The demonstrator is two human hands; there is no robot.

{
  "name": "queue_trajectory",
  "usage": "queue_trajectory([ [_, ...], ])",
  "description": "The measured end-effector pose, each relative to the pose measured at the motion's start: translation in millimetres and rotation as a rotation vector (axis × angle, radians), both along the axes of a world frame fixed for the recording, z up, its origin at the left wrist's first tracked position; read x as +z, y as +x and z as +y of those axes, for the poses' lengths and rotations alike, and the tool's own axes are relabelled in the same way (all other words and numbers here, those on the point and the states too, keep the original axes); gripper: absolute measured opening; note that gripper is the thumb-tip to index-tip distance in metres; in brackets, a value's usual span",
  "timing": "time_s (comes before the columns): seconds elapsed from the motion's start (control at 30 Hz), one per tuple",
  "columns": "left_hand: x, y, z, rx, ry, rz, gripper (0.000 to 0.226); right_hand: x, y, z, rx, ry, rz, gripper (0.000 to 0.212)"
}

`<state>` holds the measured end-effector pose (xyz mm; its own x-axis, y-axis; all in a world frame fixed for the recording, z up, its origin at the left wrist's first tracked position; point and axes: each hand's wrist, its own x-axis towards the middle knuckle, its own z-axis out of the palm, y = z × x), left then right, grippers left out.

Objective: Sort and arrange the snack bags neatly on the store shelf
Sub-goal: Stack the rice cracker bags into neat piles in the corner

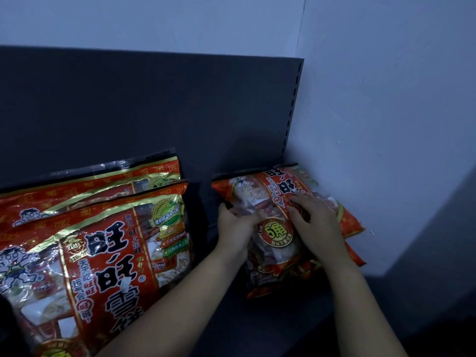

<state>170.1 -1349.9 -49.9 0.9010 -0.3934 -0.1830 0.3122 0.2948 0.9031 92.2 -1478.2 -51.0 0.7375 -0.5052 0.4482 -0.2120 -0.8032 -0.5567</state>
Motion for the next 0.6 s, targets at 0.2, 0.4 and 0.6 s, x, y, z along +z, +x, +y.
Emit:
queue_trajectory([
  [0.2, 19, 6, 15, -0.102, -0.129, -0.223, 0.048, 8, -3, 0, 0.014, 0.085, -0.137, 0.04],
  [0.4, 16, 24, 45, -0.071, 0.146, -0.715, 0.053, 8, -8, -6, -0.024, 0.3, -0.189, 0.088],
  [0.6, 11, 22, 65, -0.027, 0.353, -0.998, 0.062, 12, -12, -14, 0.063, 0.653, -0.205, 0.088],
])
